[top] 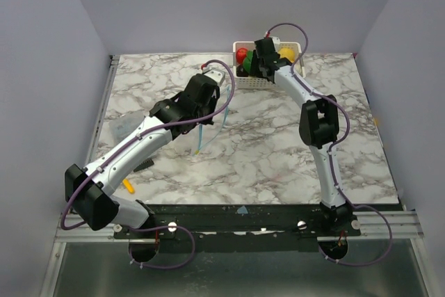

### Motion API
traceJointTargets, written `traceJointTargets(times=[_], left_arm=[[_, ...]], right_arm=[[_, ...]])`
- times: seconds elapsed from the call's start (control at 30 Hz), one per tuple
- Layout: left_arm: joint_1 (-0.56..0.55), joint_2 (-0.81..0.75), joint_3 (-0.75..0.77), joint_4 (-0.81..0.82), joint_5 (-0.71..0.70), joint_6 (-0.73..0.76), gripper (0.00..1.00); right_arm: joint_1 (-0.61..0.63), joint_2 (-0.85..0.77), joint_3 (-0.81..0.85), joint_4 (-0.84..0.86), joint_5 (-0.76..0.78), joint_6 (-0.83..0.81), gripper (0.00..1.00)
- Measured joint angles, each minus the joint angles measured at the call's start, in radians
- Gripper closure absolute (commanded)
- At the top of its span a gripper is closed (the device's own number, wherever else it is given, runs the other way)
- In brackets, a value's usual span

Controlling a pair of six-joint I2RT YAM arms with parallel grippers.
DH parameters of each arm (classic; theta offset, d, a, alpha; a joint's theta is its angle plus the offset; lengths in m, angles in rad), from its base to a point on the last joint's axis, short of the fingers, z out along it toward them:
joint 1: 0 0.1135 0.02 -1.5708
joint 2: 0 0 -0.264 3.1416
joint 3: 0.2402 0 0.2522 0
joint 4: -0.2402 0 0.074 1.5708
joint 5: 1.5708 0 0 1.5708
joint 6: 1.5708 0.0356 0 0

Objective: Place the food in the zip-top bag and seal the zipper

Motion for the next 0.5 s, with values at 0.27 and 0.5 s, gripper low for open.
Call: traceJointTargets(times=[0.27, 0.5], left_arm=[[0.000, -0.001, 0.000, 0.000, 0.007, 0.000, 1.00], [0.002, -0.001, 0.000, 0.000, 0.009, 0.000, 1.00]], right_arm=[[-0.001, -0.063, -0.102, -0.066, -0.031, 0.009, 0.40], [0.002, -0.222, -0.341, -0.077, -0.091, 0.034, 0.41]])
